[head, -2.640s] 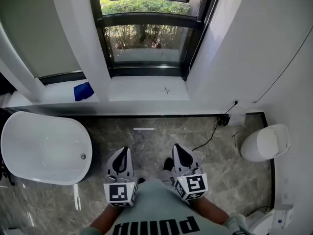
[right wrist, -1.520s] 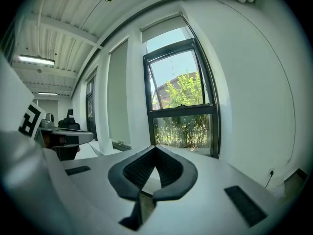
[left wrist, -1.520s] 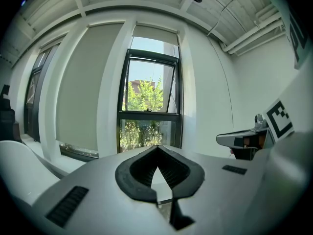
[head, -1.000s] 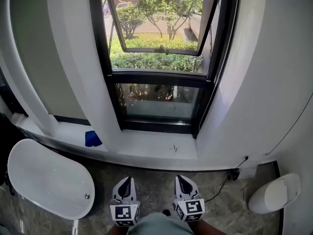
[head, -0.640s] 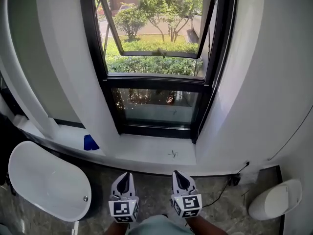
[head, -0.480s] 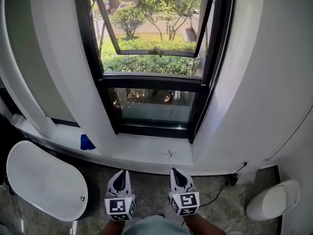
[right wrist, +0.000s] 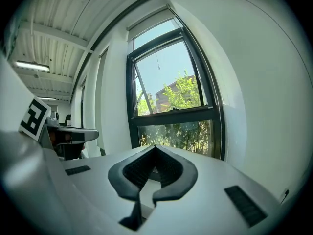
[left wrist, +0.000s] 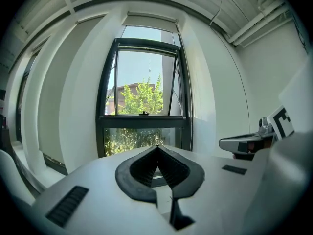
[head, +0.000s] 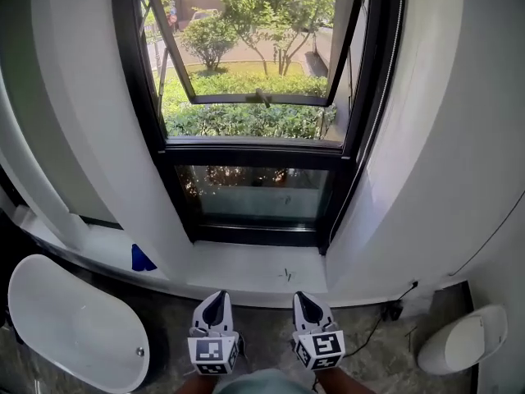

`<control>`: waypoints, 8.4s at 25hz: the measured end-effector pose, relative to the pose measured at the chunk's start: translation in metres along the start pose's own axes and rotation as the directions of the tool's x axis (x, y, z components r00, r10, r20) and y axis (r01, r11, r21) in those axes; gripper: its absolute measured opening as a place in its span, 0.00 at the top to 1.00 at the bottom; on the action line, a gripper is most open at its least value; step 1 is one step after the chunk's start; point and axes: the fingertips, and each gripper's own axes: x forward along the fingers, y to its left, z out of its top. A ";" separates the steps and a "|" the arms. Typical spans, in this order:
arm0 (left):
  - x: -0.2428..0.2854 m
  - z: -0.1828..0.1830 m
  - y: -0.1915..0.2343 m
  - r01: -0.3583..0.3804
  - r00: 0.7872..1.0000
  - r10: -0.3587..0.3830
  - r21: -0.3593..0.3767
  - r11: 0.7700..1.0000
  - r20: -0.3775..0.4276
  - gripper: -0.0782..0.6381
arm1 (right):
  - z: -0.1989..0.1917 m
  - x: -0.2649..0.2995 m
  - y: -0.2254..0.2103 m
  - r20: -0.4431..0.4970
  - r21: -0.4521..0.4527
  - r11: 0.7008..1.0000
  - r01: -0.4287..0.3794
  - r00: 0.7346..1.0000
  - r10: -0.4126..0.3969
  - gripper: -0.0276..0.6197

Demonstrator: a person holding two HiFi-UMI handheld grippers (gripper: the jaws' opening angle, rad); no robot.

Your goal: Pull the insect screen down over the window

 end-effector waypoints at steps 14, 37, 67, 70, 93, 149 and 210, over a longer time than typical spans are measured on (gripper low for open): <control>0.147 0.059 0.098 0.202 0.979 -0.202 0.045 0.978 0.011 0.87 | 0.065 0.153 -0.001 0.025 -0.128 0.986 0.107 0.994 -0.105 0.96; 0.269 0.260 0.227 0.239 0.957 -0.277 0.310 0.920 0.084 0.67 | 0.317 0.304 -0.032 0.210 -0.639 0.750 0.169 0.977 -0.042 0.93; 0.292 0.725 0.253 -0.286 0.899 -0.066 0.694 0.661 0.433 0.35 | 0.769 0.293 -0.117 0.522 -0.846 0.169 0.506 0.850 0.070 0.60; 0.290 0.741 0.253 -0.314 0.891 -0.058 0.704 0.637 0.450 0.35 | 0.782 0.294 -0.118 0.532 -0.843 0.141 0.520 0.843 0.073 0.60; 0.334 0.808 0.282 -0.421 0.904 0.107 0.818 0.392 0.414 0.30 | 0.834 0.319 -0.144 0.569 -0.821 -0.063 0.567 0.822 -0.018 0.60; 0.370 0.455 0.307 0.057 0.957 0.277 0.992 0.109 -0.085 0.28 | 0.504 0.354 -0.175 -0.042 -0.997 -0.047 -0.057 0.961 -0.273 0.61; 0.405 0.141 0.302 0.340 0.891 0.263 0.928 0.154 -0.371 0.28 | 0.199 0.384 -0.207 -0.413 -0.894 0.015 -0.447 0.813 -0.409 0.69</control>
